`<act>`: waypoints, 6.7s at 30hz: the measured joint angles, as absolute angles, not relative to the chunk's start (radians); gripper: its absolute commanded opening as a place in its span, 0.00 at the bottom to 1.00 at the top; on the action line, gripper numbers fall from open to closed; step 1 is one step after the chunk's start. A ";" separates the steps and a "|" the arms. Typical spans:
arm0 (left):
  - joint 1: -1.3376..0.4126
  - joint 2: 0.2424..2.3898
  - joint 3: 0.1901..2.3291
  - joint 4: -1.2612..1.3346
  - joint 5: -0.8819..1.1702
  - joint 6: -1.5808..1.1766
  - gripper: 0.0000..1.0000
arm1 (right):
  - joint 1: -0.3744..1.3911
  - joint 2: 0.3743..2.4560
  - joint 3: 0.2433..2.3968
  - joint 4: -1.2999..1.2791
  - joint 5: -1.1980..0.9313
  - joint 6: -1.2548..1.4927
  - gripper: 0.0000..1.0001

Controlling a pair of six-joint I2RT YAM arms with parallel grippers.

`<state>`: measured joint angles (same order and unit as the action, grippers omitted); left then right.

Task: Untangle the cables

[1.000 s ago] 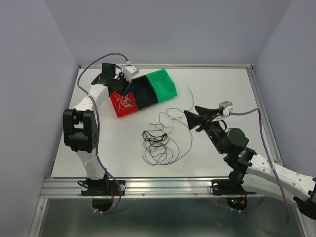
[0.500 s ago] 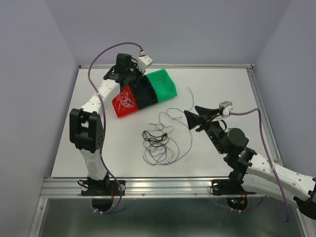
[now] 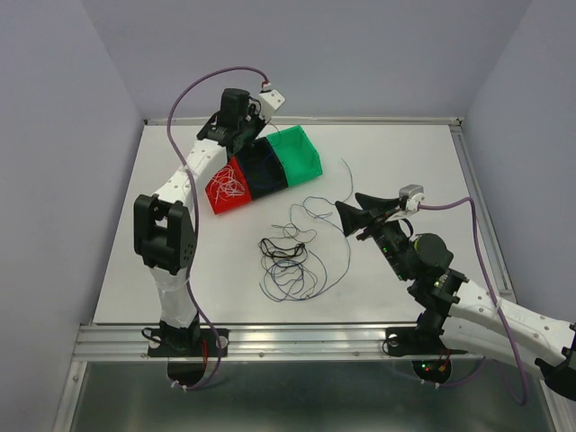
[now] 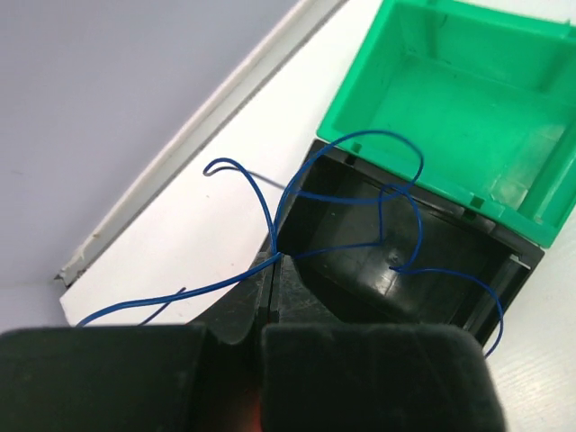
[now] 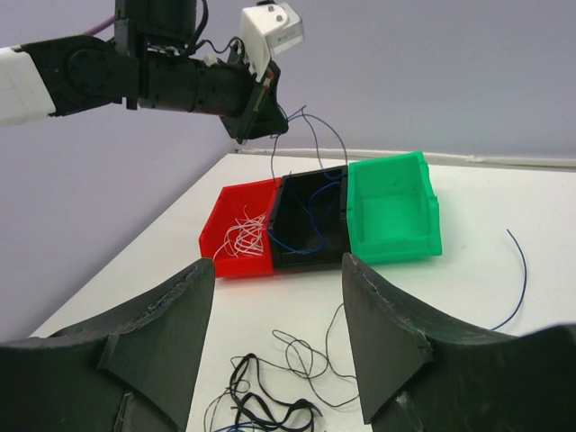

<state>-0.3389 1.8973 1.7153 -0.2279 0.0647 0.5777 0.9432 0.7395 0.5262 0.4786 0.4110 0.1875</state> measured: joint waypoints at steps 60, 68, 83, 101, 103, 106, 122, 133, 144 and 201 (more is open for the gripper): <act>-0.371 2.204 1.679 -0.304 0.144 0.833 0.10 | 0.943 0.747 0.526 0.478 0.411 0.192 0.64; -0.355 2.199 1.655 -0.243 0.170 0.802 0.49 | 0.943 0.748 0.526 0.478 0.411 0.192 0.64; -0.319 1.964 1.547 -0.196 0.232 0.743 0.58 | 0.943 0.750 0.526 0.478 0.412 0.191 0.64; -0.292 1.709 1.340 -0.108 0.277 0.654 0.65 | 0.674 1.370 0.848 0.437 0.063 0.449 0.78; -0.282 1.671 1.291 -0.059 0.291 0.623 0.65 | 0.626 1.486 0.931 0.437 0.003 0.488 0.78; -0.266 1.624 1.225 0.021 0.330 0.559 0.65 | 0.586 1.650 1.062 0.427 -0.081 0.544 0.77; -0.242 1.697 1.203 0.235 0.410 0.415 0.64 | 0.537 2.099 1.463 0.366 -0.134 0.440 0.65; -0.234 1.678 1.103 0.287 0.398 0.398 0.64 | 0.528 2.141 1.523 0.319 -0.048 0.239 0.53; -0.227 1.619 1.060 0.288 0.404 0.398 0.64 | 0.528 2.210 1.557 0.289 -0.053 0.161 0.44; -0.022 1.562 0.993 0.407 0.511 0.231 0.53 | 0.723 2.230 1.882 0.307 0.030 0.021 0.01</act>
